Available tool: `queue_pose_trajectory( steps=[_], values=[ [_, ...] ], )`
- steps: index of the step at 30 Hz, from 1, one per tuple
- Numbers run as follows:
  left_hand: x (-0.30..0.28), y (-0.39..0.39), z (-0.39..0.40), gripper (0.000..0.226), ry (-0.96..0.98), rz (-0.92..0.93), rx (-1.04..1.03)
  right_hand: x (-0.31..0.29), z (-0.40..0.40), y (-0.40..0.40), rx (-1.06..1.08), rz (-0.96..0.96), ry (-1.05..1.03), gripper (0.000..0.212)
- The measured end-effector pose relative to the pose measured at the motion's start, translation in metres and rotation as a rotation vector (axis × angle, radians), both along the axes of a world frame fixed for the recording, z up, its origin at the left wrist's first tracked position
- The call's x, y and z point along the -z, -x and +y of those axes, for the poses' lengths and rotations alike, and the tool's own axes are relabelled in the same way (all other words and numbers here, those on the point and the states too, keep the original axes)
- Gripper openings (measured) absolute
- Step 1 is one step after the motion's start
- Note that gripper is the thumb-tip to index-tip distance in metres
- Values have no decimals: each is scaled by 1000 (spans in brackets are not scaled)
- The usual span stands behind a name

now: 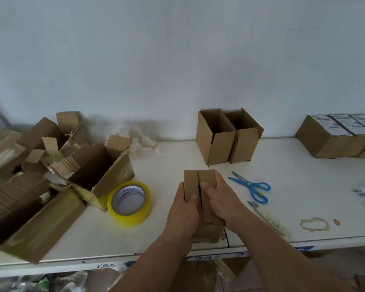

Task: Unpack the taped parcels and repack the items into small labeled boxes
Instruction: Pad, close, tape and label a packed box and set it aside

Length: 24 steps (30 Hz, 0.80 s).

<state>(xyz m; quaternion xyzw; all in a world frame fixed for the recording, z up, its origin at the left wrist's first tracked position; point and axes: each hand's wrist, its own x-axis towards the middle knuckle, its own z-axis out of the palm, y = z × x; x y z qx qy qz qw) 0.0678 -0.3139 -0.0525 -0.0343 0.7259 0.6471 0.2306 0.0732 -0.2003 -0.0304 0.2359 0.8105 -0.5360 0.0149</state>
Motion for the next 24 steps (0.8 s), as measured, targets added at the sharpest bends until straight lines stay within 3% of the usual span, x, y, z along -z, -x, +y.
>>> queue_pose_trajectory(
  steps=[8, 12, 14, 18, 21, 24],
  values=[
    [-23, -1, -12, 45, -46, -109, 41, -10, -6, -4, 61, 16, -26, 58],
    [-33, 7, -34, 38, 18, -32, 44, -12, -8, -5, 124, 53, -66, 58],
    [-31, 18, -53, 45, 259, 110, 69, -15, -8, -7, 139, 53, -76, 59],
    [-11, 37, -98, 50, 983, 403, 216, -24, -6, -11, 184, 60, -58, 56],
    [3, 35, -114, 53, 1209, 401, 312, -31, -5, -16, 204, 79, -98, 51],
    [5, 32, -115, 34, 1323, 479, 336, -38, -3, -23, 212, 99, -117, 43]
  ],
)
